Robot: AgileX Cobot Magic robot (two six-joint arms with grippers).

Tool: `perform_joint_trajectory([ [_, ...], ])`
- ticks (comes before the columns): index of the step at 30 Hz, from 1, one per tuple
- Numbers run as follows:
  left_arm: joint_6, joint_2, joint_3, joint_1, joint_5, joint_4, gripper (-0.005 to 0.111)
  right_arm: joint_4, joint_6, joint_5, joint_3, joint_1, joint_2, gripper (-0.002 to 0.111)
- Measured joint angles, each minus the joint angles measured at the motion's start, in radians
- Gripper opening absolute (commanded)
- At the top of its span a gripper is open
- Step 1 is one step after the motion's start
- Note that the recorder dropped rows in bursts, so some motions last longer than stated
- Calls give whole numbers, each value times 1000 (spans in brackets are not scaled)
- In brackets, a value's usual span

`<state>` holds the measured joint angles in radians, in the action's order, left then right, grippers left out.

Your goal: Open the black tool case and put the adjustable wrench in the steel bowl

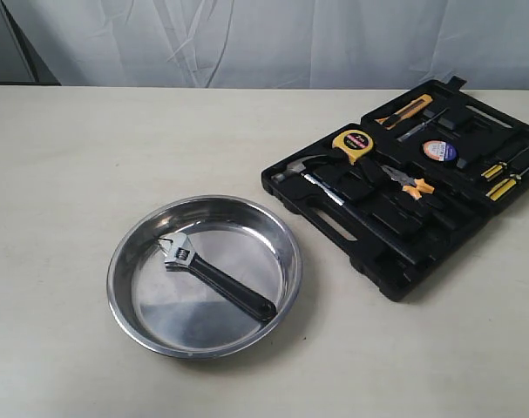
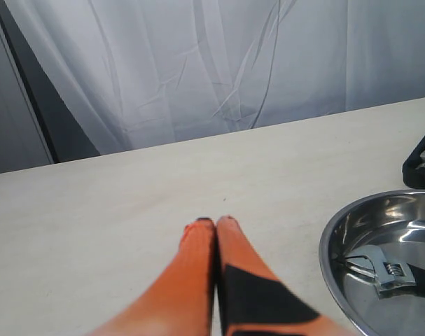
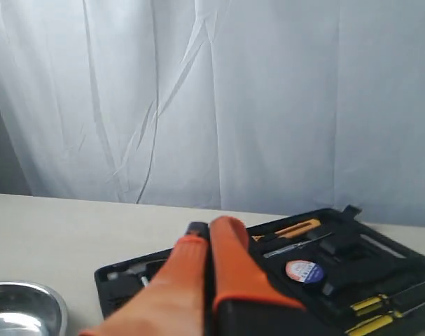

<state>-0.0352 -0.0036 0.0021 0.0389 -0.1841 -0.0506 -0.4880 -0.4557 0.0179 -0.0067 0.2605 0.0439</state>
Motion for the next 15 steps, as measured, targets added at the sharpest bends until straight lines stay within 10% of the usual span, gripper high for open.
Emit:
perform_joint_trajectory([
  [15, 0, 0, 0, 0, 0, 0, 0, 63, -8, -275, 5, -93, -37, -1],
])
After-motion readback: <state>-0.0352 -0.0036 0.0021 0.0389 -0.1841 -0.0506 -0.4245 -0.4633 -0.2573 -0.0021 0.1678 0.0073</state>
